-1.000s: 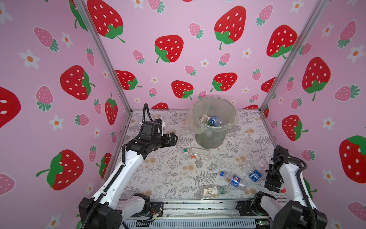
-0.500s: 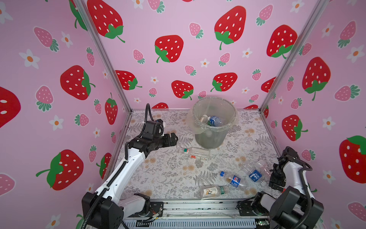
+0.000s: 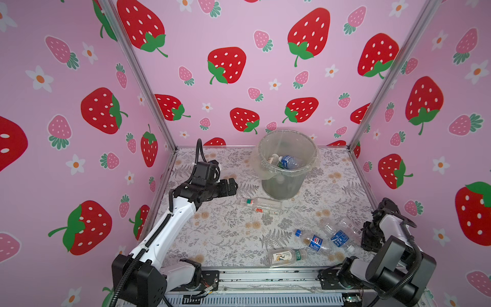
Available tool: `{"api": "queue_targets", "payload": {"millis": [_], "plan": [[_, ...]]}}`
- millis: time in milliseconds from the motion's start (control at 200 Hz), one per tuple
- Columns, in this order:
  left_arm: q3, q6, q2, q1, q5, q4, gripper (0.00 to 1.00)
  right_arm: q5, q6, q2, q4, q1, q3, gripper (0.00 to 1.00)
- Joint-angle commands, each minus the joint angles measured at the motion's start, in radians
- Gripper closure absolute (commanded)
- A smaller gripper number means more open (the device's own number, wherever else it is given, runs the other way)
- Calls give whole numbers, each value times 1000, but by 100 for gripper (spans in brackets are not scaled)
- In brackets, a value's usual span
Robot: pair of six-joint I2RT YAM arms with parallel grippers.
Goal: Throw the plastic bottles in the bin
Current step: Pick up the plastic bottle from the bottom-right of the table.
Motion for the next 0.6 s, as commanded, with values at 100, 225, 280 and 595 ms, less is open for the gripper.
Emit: {"api": "queue_targets", "payload": {"millis": [100,225,280,595], "plan": [[26,13,-21,7,-19,-30,1,48,-25,-38,22,-7,6,46],[26,14,-26,9,-20,-31,1,49,-59,-55,63,-6,-11,51],[26,14,-27,9,-19,-33,1,49,-84,-35,67,-6,-6,43],[27,14,-28,19,-9,-32,1,16,-145,134,112,-6,-1,31]]}}
